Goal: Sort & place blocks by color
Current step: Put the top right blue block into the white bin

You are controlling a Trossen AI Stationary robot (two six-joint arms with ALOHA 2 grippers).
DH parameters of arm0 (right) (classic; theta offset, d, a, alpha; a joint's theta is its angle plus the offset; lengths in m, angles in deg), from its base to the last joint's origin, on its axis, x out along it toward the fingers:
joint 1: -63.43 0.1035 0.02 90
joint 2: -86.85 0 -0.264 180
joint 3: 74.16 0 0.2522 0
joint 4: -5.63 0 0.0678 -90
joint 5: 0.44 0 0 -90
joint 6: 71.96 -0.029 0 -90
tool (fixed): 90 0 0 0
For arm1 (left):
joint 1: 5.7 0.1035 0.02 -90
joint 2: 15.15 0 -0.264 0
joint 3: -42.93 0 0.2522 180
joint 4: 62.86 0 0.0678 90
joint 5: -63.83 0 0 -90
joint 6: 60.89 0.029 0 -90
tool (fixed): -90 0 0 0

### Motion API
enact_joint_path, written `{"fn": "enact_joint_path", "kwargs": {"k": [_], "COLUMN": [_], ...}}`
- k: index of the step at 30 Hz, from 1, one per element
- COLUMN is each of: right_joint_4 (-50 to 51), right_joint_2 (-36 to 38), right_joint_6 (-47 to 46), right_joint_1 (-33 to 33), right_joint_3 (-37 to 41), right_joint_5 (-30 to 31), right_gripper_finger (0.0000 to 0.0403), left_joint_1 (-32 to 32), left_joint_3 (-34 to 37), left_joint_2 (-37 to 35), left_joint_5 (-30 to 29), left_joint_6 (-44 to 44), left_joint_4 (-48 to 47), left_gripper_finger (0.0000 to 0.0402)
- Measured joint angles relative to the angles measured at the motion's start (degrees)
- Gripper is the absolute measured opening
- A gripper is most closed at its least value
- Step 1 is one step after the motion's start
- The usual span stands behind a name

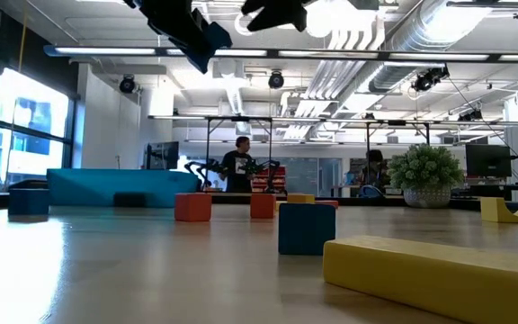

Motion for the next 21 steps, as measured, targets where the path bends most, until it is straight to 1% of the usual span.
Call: {"fn": "enact_joint_path", "kwargs": {"k": [5, 9, 18, 21], "right_joint_4": [-3.5, -3.7, -3.7, -3.7], "right_joint_2": [0.0, 0.0, -0.2, -0.2], "right_joint_6": [0.5, 0.6, 0.5, 0.5], "right_joint_1": [0.2, 0.2, 0.2, 0.2], "right_joint_3": [0.0, 0.0, 0.0, 0.0], "right_joint_5": [-0.7, -2.8, -4.9, -5.0], "right_gripper_finger": [0.0203, 0.0204, 0.0205, 0.0205], "left_joint_1": [0.0, 0.0, 0.2, 0.2], "left_joint_3": [0.0, 0.0, 0.0, 0.0], "left_joint_2": [0.0, 0.0, 0.0, 0.0], "left_joint_5": [0.0, -0.1, -0.3, -1.4], "left_joint_6": [0.7, -0.3, -0.4, -0.5], "left_joint_4": [2.8, 5.7, 10.7, 12.1], "left_gripper_finger": [0.0019, 0.0019, 0.0019, 0.0019]}}
